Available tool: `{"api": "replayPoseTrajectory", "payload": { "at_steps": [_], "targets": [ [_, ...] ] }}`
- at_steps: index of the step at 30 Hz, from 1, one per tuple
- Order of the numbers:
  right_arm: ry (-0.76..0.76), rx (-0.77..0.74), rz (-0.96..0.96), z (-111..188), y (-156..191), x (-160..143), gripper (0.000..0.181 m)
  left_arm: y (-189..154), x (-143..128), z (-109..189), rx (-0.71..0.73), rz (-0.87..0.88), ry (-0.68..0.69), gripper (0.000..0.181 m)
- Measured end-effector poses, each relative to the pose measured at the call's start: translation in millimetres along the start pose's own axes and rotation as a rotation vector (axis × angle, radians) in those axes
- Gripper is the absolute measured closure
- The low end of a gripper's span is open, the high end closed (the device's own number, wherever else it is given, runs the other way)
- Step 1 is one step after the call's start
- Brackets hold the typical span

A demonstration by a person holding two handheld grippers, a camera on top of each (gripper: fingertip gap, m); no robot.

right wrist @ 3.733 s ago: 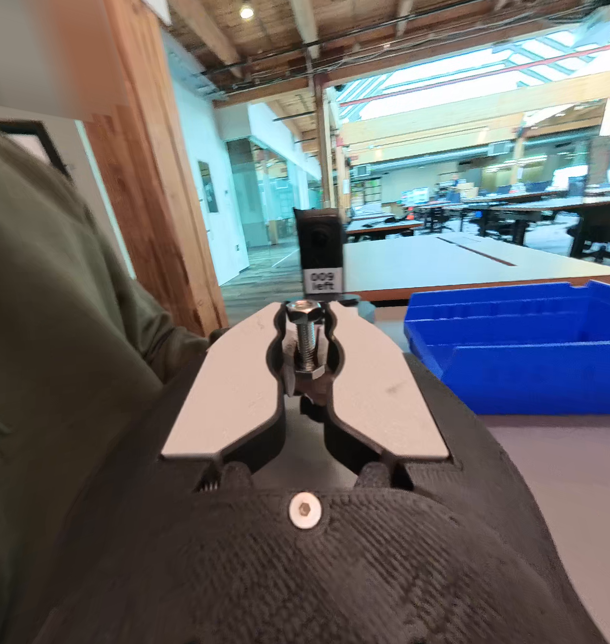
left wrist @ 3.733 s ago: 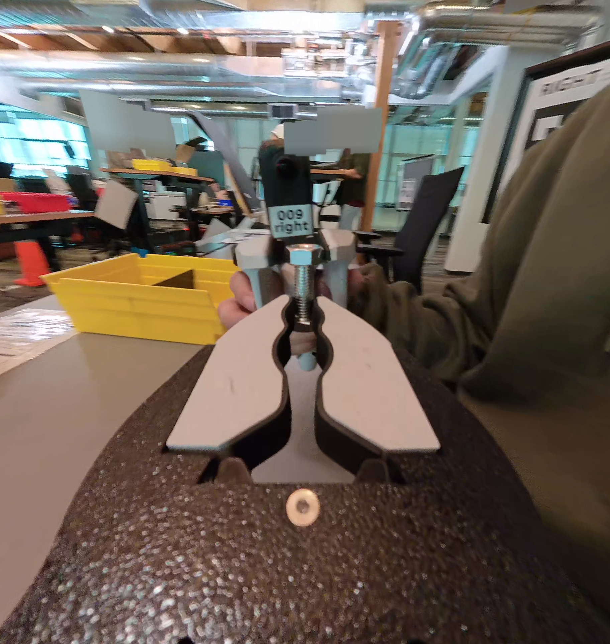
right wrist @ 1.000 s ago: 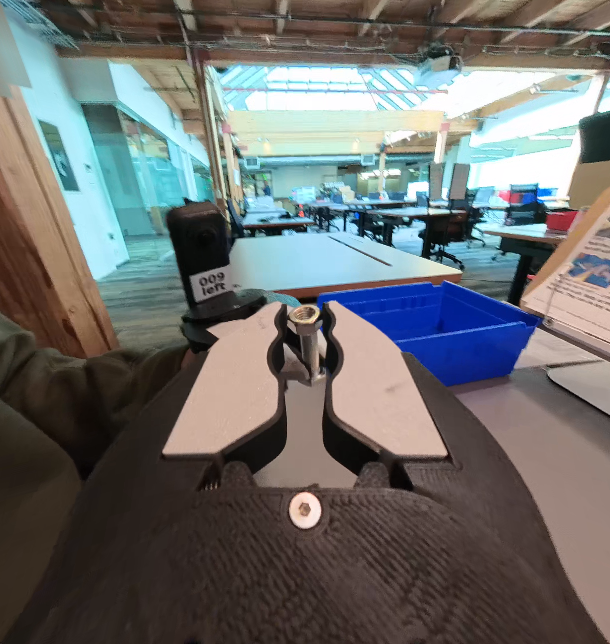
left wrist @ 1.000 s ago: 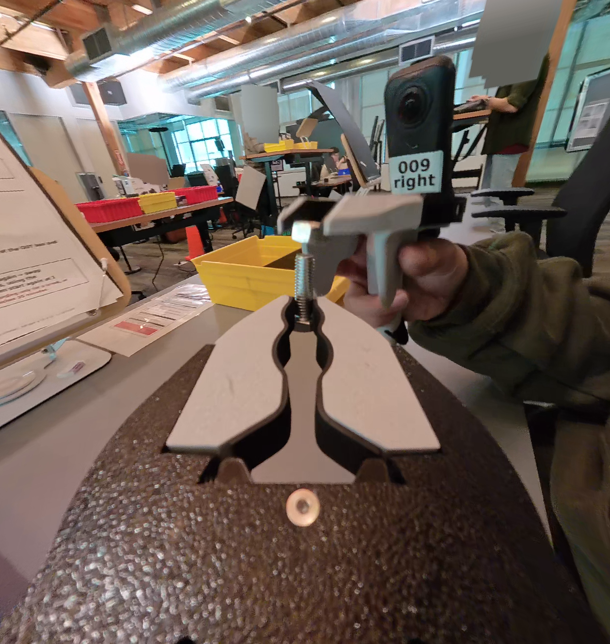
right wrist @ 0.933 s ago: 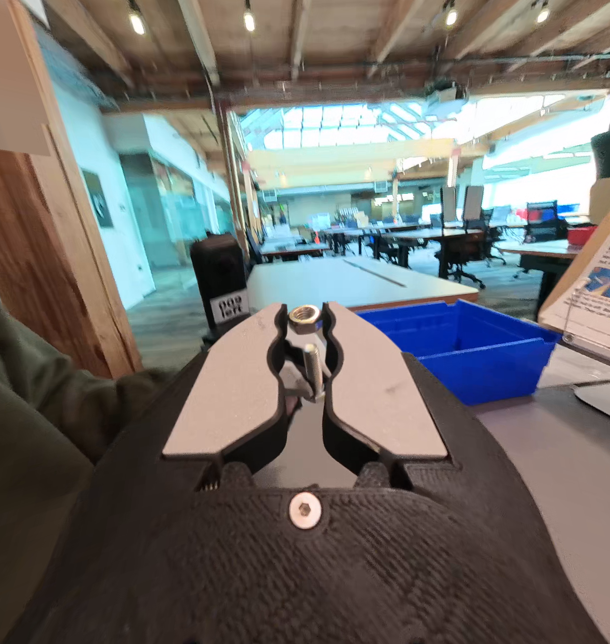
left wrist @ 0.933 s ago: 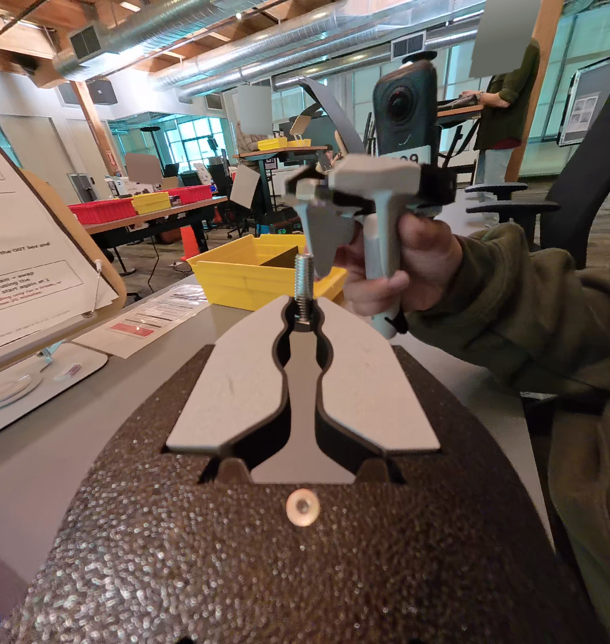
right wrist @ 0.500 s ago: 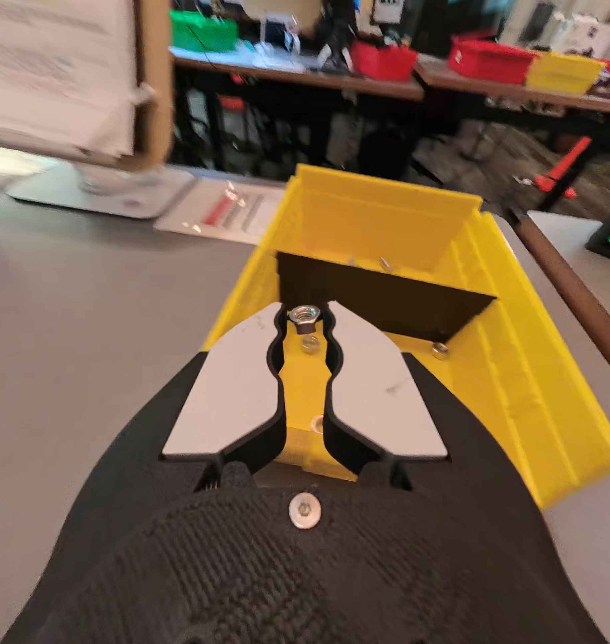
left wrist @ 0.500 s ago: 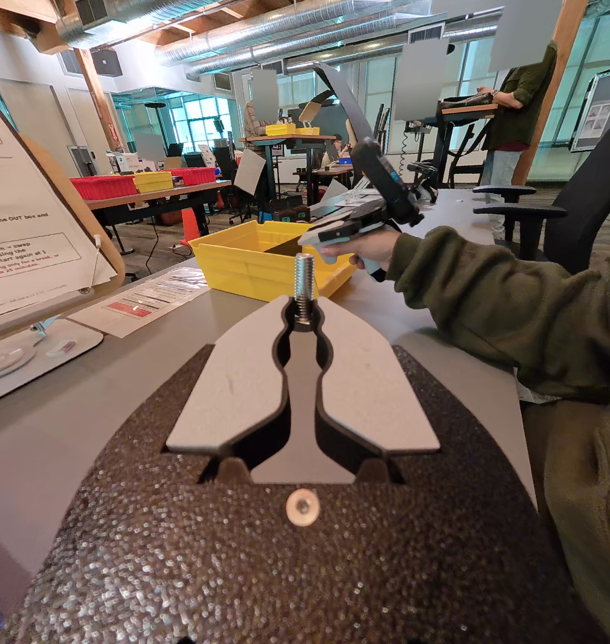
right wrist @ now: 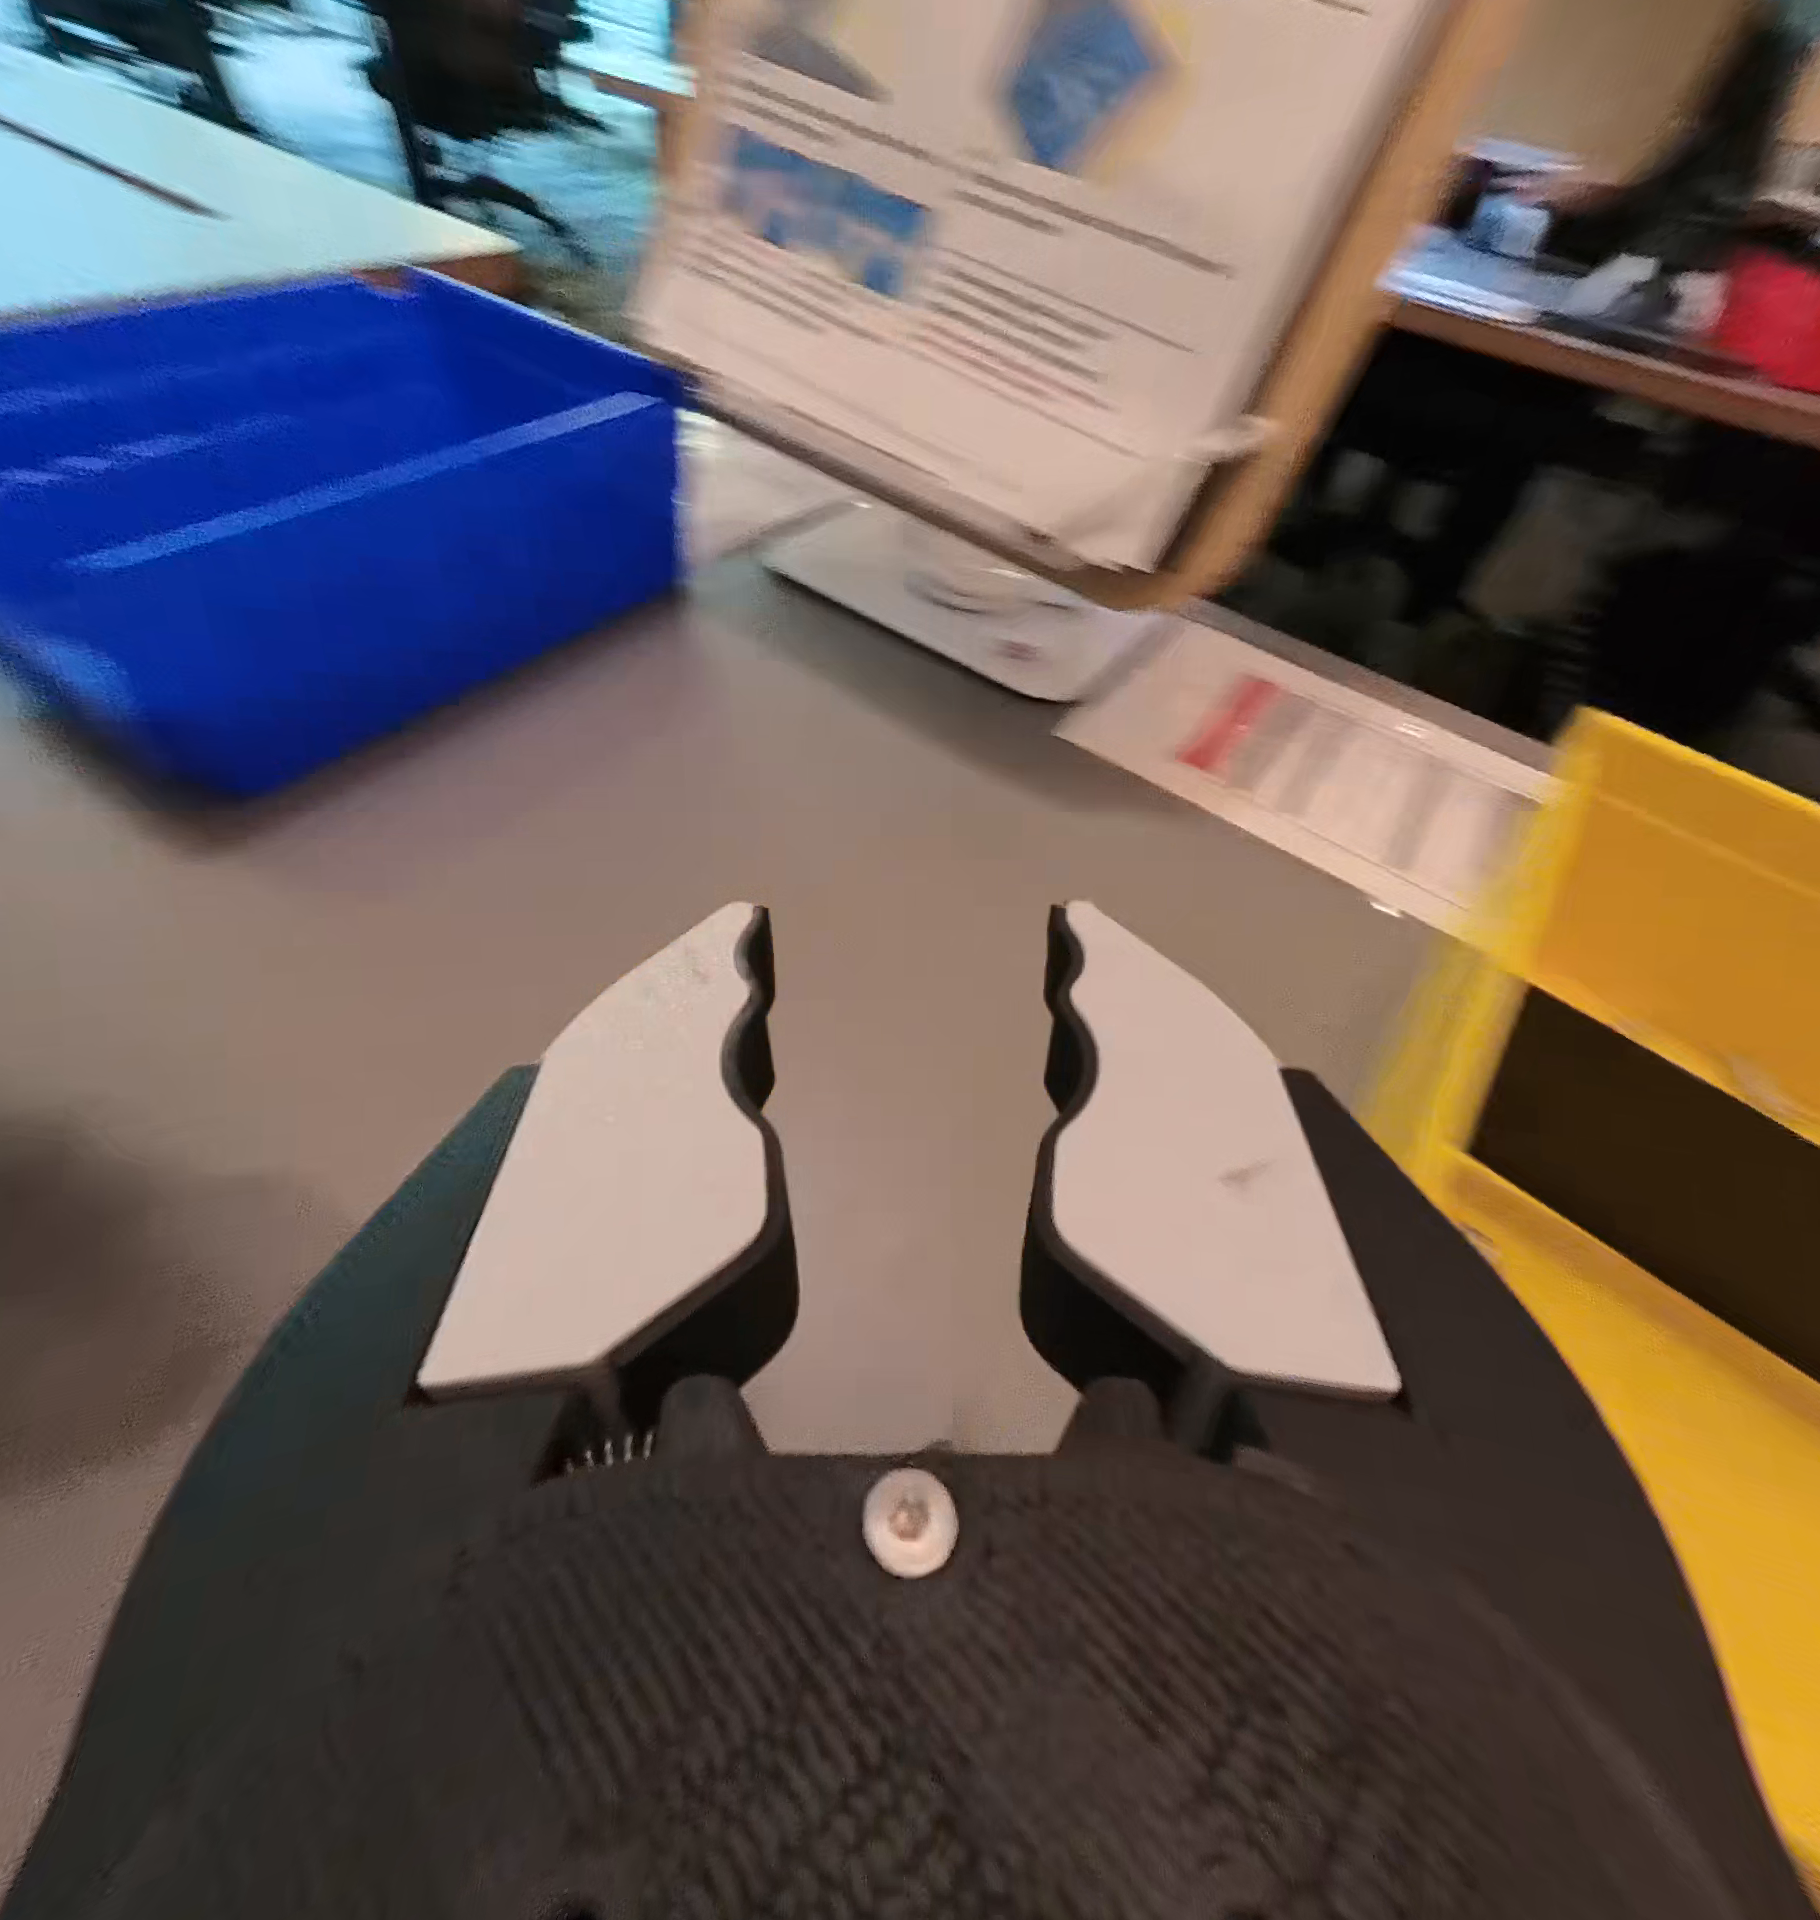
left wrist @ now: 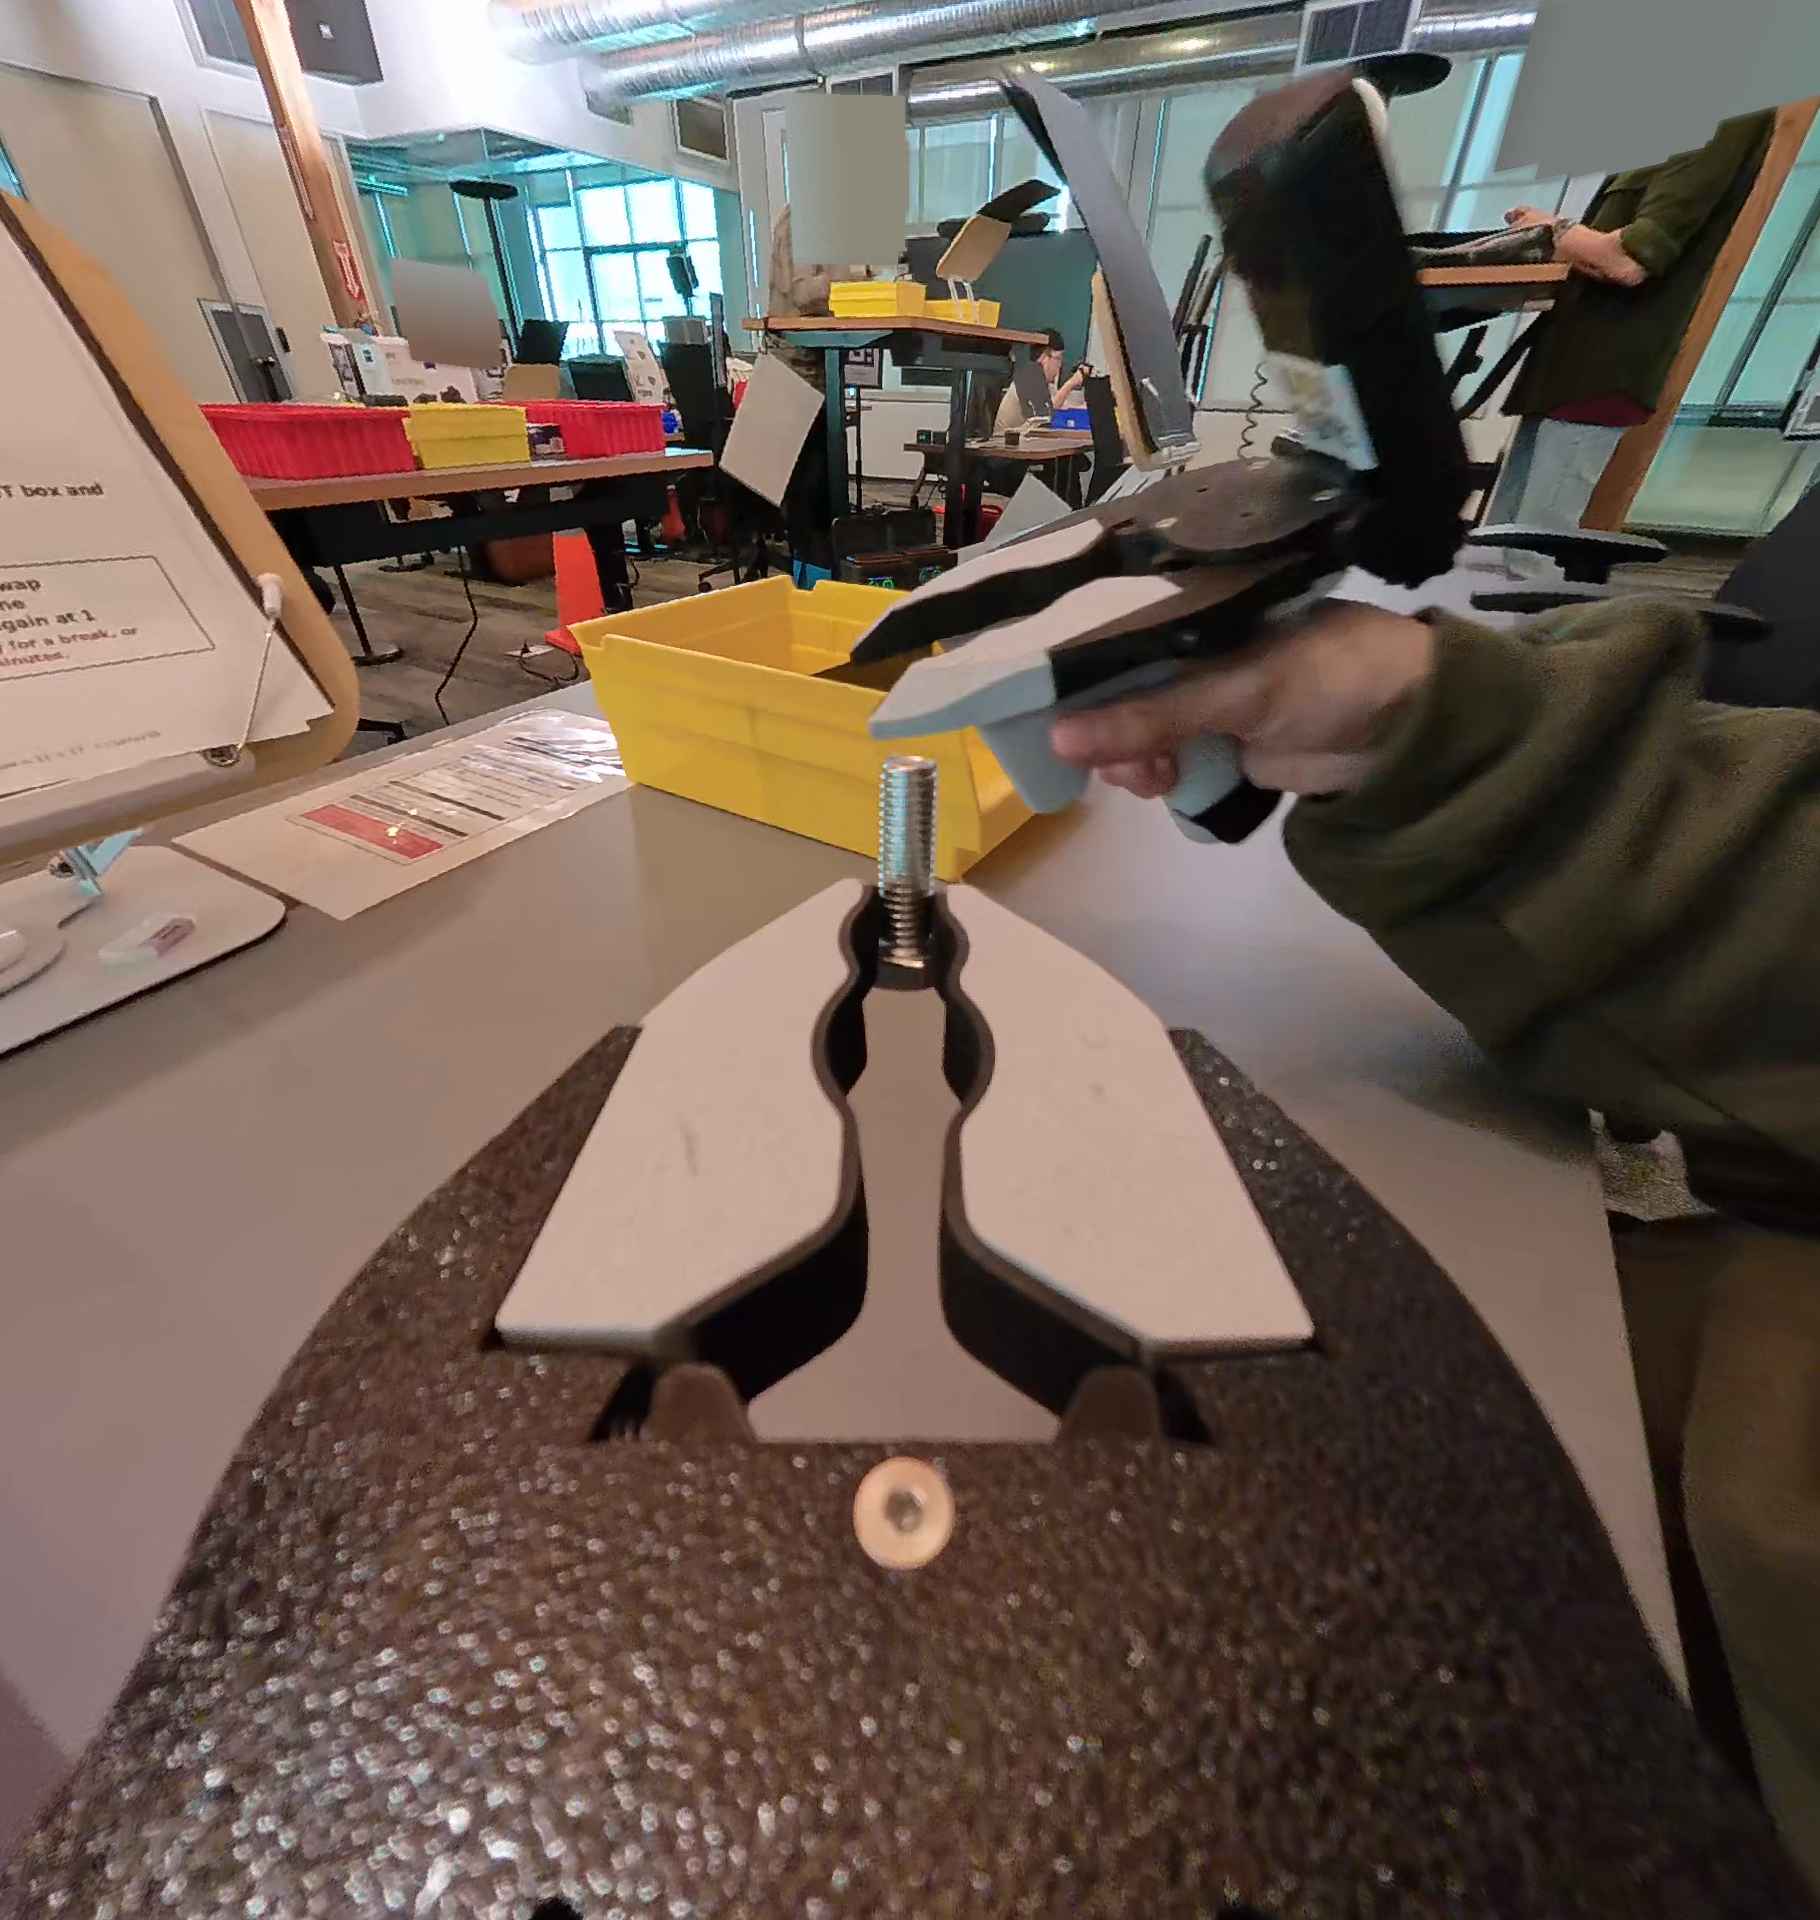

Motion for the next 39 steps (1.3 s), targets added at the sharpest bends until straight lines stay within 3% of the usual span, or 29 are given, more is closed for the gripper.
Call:
{"api": "replayPoseTrajectory", "payload": {
  "at_steps": [3,6,10,13,17,20,29,32,36,39],
  "targets": [
    [-0.061,0.082,0.067,3,51,20,0.138,6,-3,-3,0.013,0.017,0.006,0.172],
    [-0.056,0.194,0.104,3,89,30,0.134,11,-7,-3,0.030,0.031,0.010,0.172],
    [-0.079,0.286,0.125,5,117,39,0.141,17,-11,-1,0.058,0.039,0.014,0.172],
    [-0.131,0.447,0.054,9,138,45,0.146,16,-7,1,0.052,0.034,-0.014,0.172],
    [-0.129,0.523,0.018,4,148,39,0.151,13,-5,1,0.052,0.002,-0.011,0.172],
    [-0.164,0.550,-0.003,6,150,43,0.171,12,-5,1,0.054,-0.006,-0.011,0.172],
    [-0.189,0.541,0.066,8,147,43,0.172,16,-2,-2,0.110,0.003,-0.017,0.168],
    [-0.178,0.294,0.138,3,100,45,0.172,25,-4,-2,0.191,-0.010,0.032,0.145],
    [0.015,-0.298,0.216,-6,-60,39,0.172,21,-7,3,0.201,-0.054,0.065,0.148],
    [0.171,-0.530,0.163,-13,-167,26,0.172,19,-8,5,0.201,-0.048,0.072,0.149]
  ]
}}
Point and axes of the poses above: each gripper's, where its closed fingertips meet, z back along the fingers, x out of its top, y = z × x across the jaws, the point moved 1 cm from there along z, back along the fingers, and after that the axes turned 12 degrees about y, right-handed, at the moved point
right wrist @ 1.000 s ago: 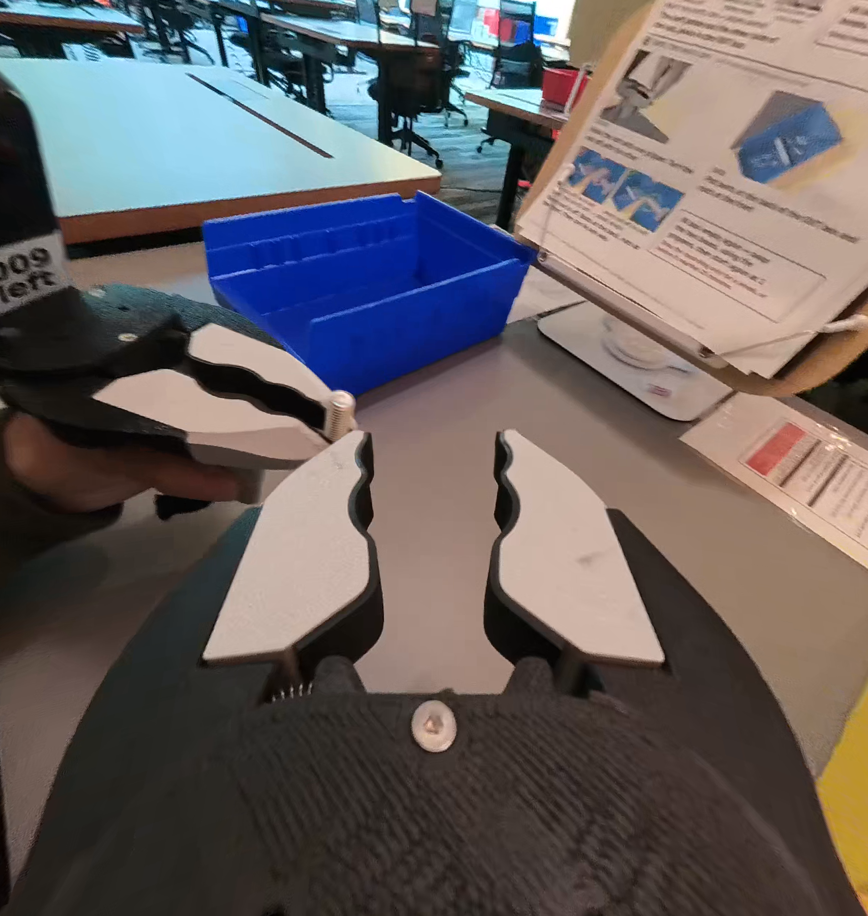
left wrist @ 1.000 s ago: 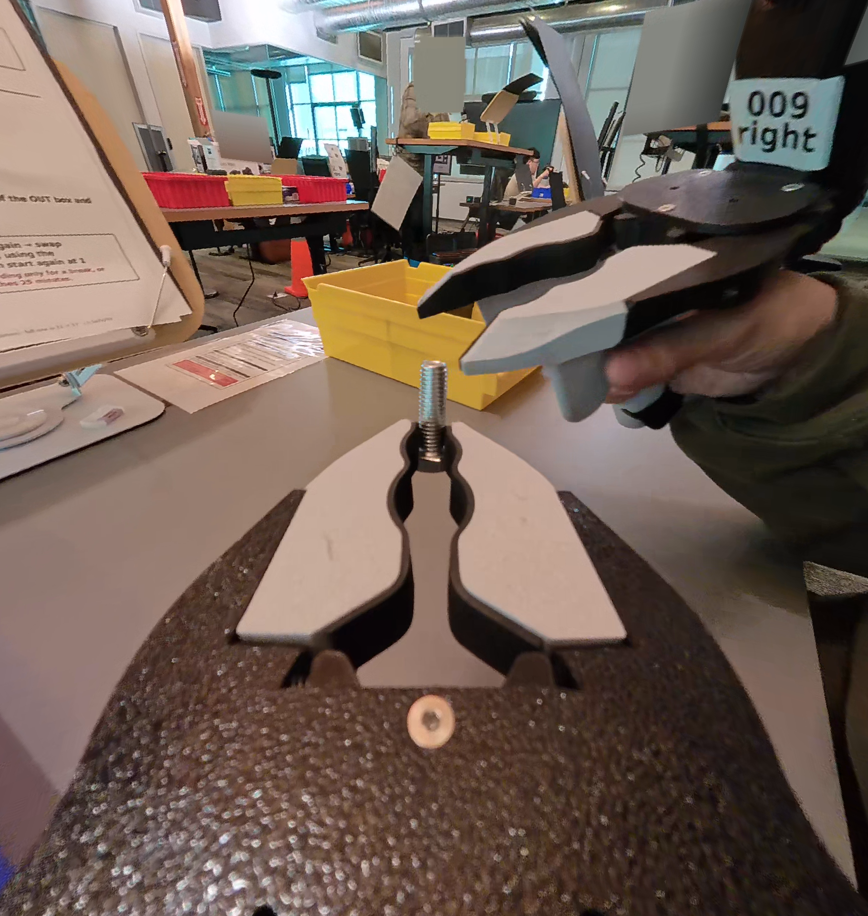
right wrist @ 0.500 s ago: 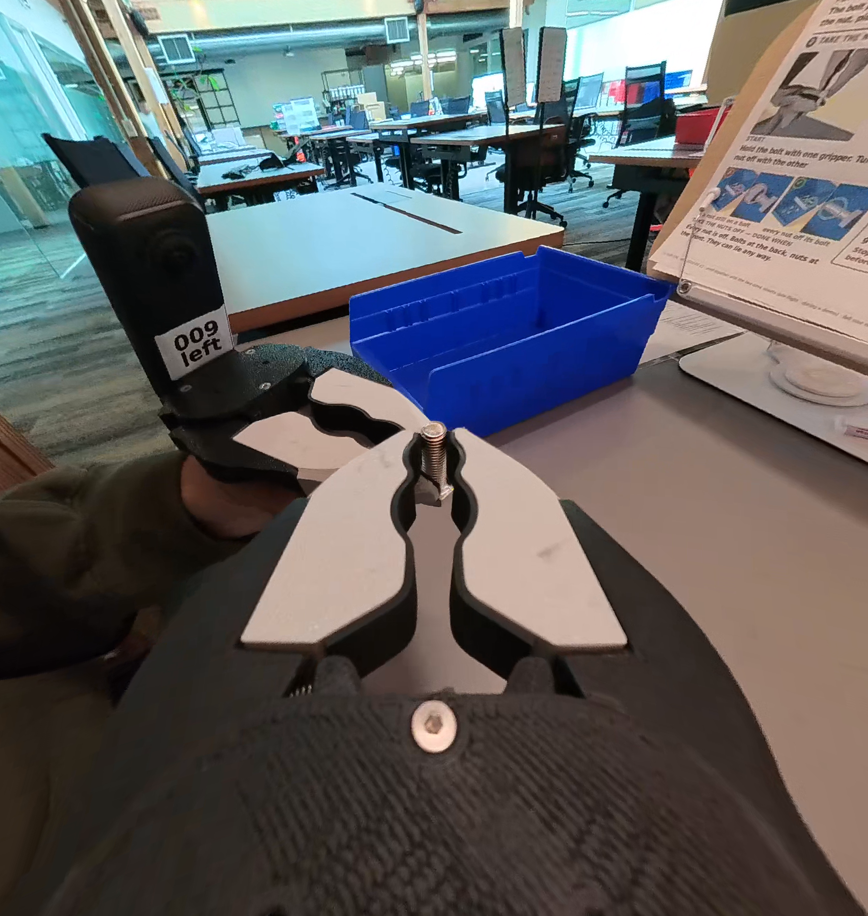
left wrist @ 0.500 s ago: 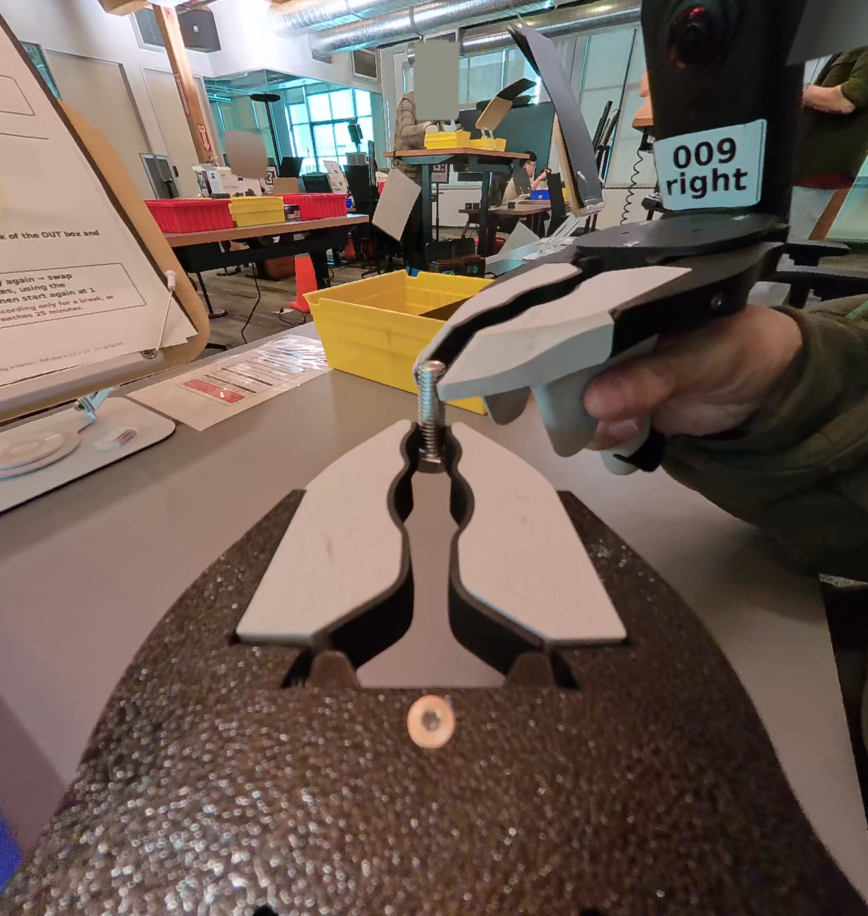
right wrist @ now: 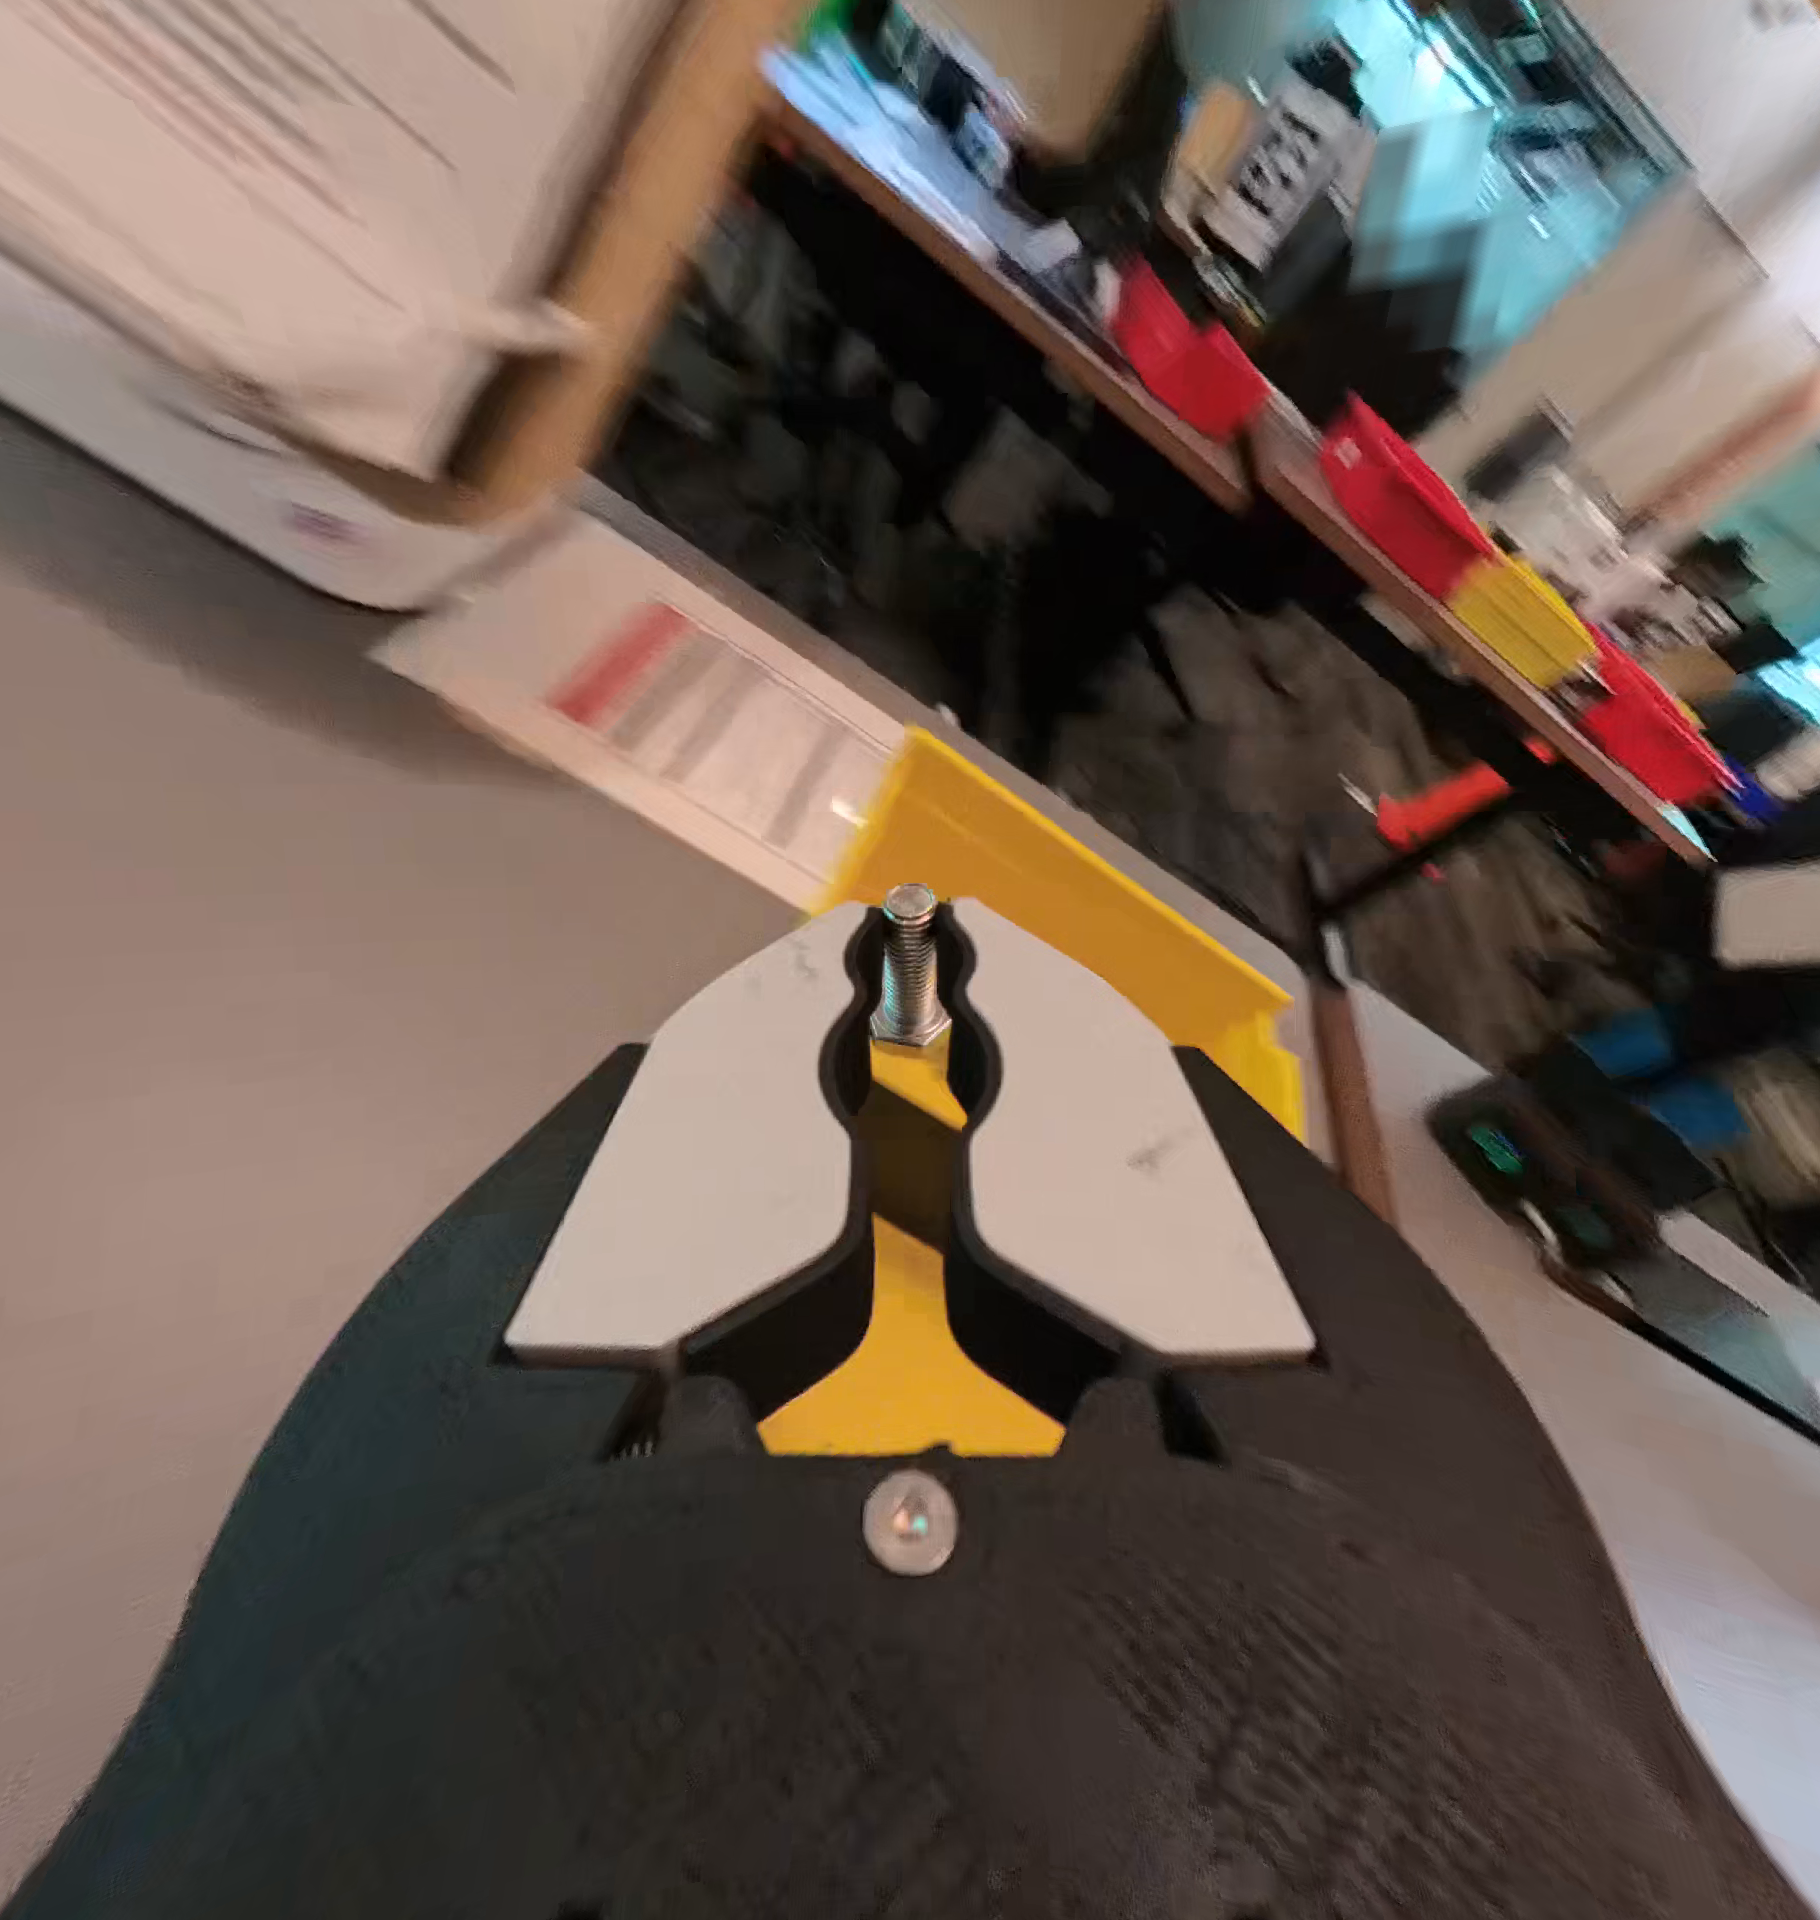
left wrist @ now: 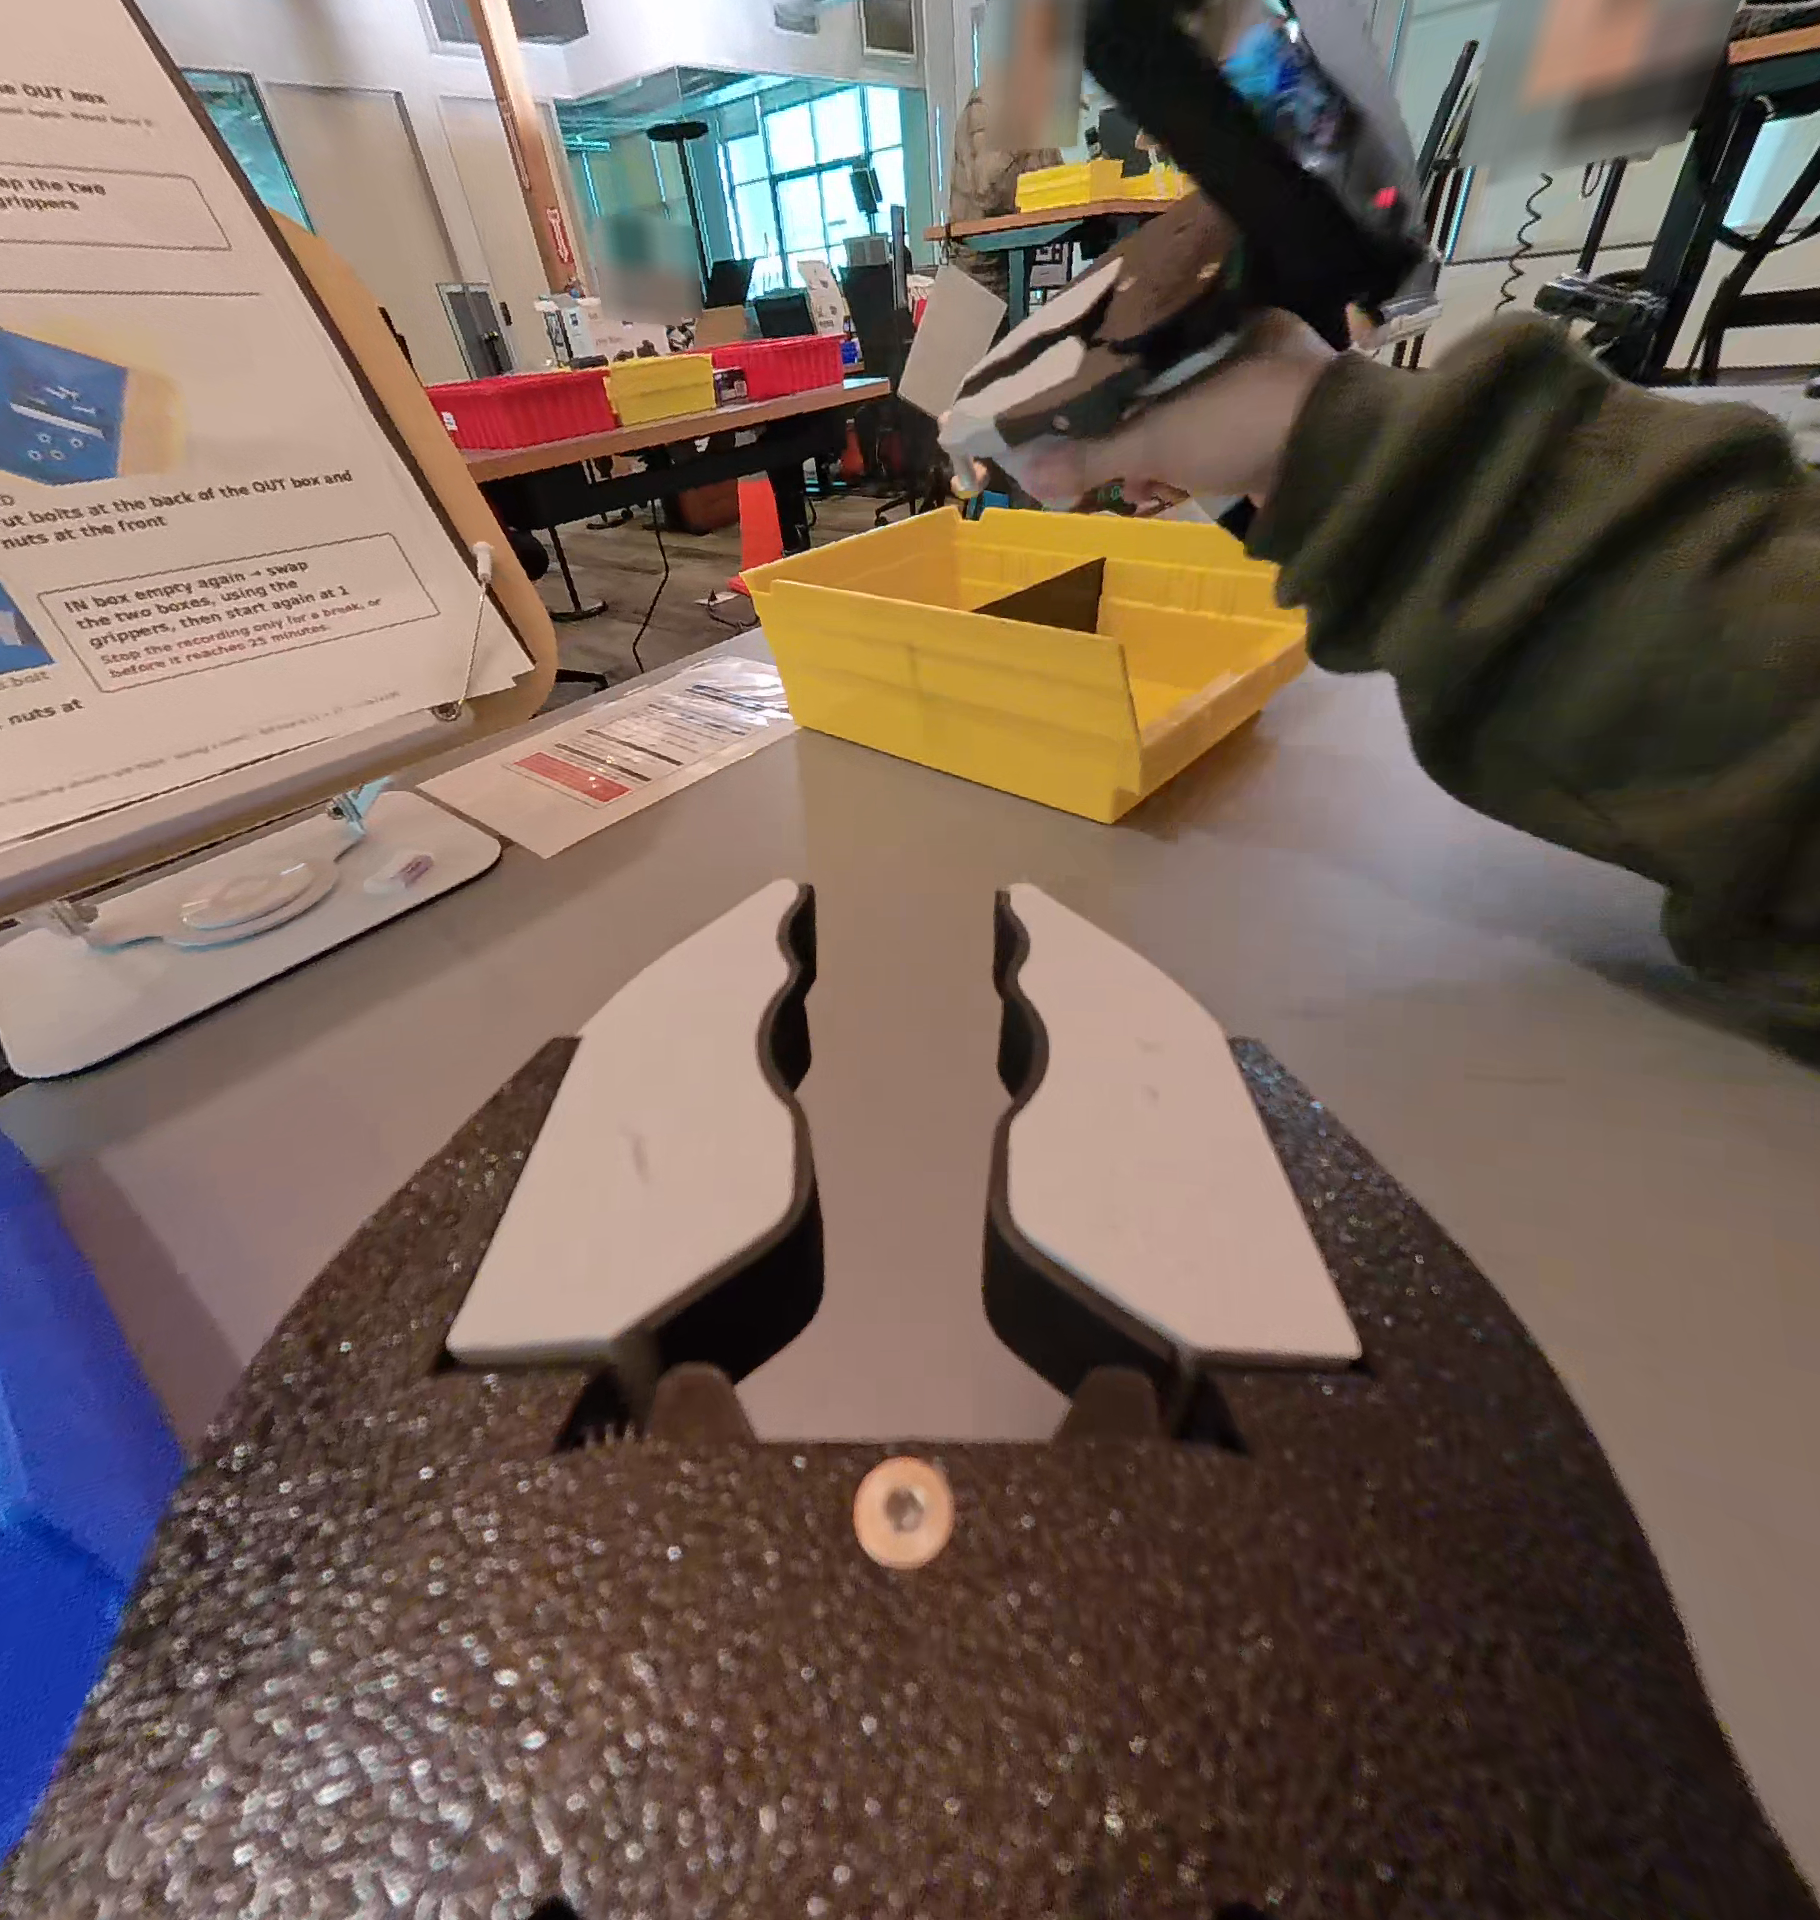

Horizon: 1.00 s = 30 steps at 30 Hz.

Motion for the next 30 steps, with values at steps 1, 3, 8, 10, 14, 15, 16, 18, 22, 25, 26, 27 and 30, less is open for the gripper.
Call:
{"api": "replayPoseTrajectory", "payload": {
  "at_steps": [1,3,8,10,14,15,16,18,22,25,26,27,30],
  "targets": [
    [0.048,-0.026,-0.010,-18,-18,-8,0.172,0,-1,1,0.004,0.002,0.001,0.149],
    [0.109,-0.041,-0.038,-47,-43,-19,0.172,1,-2,2,0.015,0.006,0.002,0.150],
    [0.214,-0.028,-0.071,-89,-60,-43,0.170,7,-11,3,0.028,0.022,0.039,0.150],
    [0.246,-0.022,-0.082,-94,-58,-51,0.150,10,-14,4,0.035,0.033,0.061,0.150],
    [0.177,-0.028,-0.141,-73,-51,-47,0.129,21,-24,6,0.077,0.072,0.131,0.150],
    [0.152,-0.008,-0.155,-65,-45,-43,0.125,25,-27,7,0.100,0.085,0.156,0.150],
    [0.134,0.010,-0.163,-56,-38,-40,0.120,30,-31,7,0.128,0.101,0.188,0.150],
    [0.088,0.059,-0.165,-34,-17,-32,0.113,41,-39,8,0.195,0.139,0.256,0.149],
    [-0.020,0.250,-0.159,17,57,-13,0.099,58,-51,8,0.307,0.200,0.359,0.140],
    [-0.075,0.429,-0.159,52,130,-4,0.094,61,-55,2,0.325,0.241,0.389,0.132],
    [-0.085,0.467,-0.148,60,152,-4,0.093,61,-56,1,0.325,0.251,0.389,0.131],
    [-0.084,0.476,-0.136,63,170,-5,0.093,60,-56,0,0.326,0.254,0.387,0.131],
    [-0.003,0.462,-0.116,57,213,-19,0.093,57,-55,-3,0.304,0.251,0.378,0.130]
  ]
}}
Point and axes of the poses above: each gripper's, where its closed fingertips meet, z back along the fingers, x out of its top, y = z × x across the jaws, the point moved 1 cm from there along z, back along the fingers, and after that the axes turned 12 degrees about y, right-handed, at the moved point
